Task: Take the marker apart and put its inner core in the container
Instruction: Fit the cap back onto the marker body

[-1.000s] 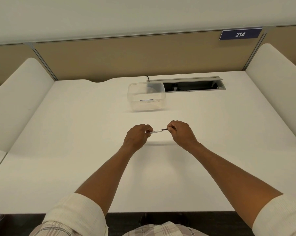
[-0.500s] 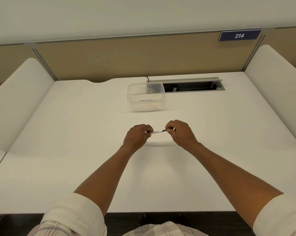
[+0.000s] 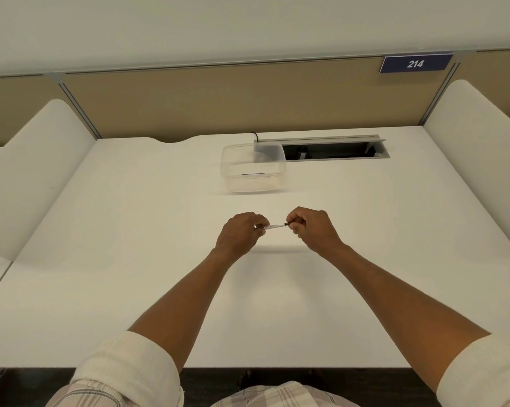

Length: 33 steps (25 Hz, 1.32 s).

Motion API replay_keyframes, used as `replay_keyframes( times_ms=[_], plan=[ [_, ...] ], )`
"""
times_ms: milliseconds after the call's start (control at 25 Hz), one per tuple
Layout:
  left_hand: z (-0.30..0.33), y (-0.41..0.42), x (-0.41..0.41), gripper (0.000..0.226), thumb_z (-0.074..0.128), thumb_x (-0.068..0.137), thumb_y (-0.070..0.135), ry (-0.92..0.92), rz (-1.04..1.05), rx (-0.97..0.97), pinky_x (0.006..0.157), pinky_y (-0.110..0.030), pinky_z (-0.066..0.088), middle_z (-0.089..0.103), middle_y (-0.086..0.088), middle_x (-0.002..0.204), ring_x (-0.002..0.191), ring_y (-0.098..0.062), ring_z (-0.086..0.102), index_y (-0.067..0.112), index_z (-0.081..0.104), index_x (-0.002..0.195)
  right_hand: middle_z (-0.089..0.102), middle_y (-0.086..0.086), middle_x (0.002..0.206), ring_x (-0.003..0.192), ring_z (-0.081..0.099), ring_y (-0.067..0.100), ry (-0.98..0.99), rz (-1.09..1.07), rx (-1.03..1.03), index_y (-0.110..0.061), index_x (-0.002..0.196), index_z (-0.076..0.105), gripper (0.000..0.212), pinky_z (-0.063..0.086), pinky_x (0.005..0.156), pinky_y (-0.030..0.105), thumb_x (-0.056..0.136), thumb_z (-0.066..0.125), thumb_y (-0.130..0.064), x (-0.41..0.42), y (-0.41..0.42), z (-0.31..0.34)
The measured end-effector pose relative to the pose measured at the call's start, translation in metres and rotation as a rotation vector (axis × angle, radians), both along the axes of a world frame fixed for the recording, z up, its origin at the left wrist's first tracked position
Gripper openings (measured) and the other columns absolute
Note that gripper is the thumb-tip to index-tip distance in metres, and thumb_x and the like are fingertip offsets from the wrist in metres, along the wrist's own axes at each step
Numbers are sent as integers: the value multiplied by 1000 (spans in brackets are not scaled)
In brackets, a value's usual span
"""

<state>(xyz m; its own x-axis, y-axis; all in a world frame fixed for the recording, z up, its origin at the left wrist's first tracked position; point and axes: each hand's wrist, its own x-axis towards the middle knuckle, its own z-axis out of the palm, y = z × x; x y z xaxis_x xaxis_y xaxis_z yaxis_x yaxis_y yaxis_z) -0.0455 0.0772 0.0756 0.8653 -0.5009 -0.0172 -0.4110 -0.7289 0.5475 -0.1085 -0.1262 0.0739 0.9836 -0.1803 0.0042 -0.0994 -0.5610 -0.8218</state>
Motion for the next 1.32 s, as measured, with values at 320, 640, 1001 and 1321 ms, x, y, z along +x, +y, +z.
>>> replay_keyframes(
  times_ms=[320,640,1001,1321],
  plan=[
    [9,-9,4,4,68,82,24,3,7,-1,71,-36,51,68,7,81,76,-14,59,23,73,83,67,6,66,63,65,24,-55,-16,-21,-13,83,70,16,55,63,36,83,63,1,-1,8,1],
    [17,-13,11,2,71,80,20,4,0,-14,65,-30,44,63,10,75,73,-13,55,21,73,81,68,5,65,62,65,20,-96,-20,-7,-10,84,71,13,55,63,32,83,64,1,1,10,7],
    [20,-12,13,4,68,82,20,39,-28,-101,63,-24,38,61,12,72,70,-6,54,23,70,83,69,3,70,58,61,9,-90,47,74,-8,91,71,15,52,61,16,83,66,4,6,-3,17],
    [21,-16,8,5,70,82,19,61,-82,48,63,-33,46,69,2,74,71,-19,59,20,74,86,60,0,69,66,51,21,-191,203,-405,-12,78,65,13,47,63,38,87,57,-7,2,-2,18]
  ],
)
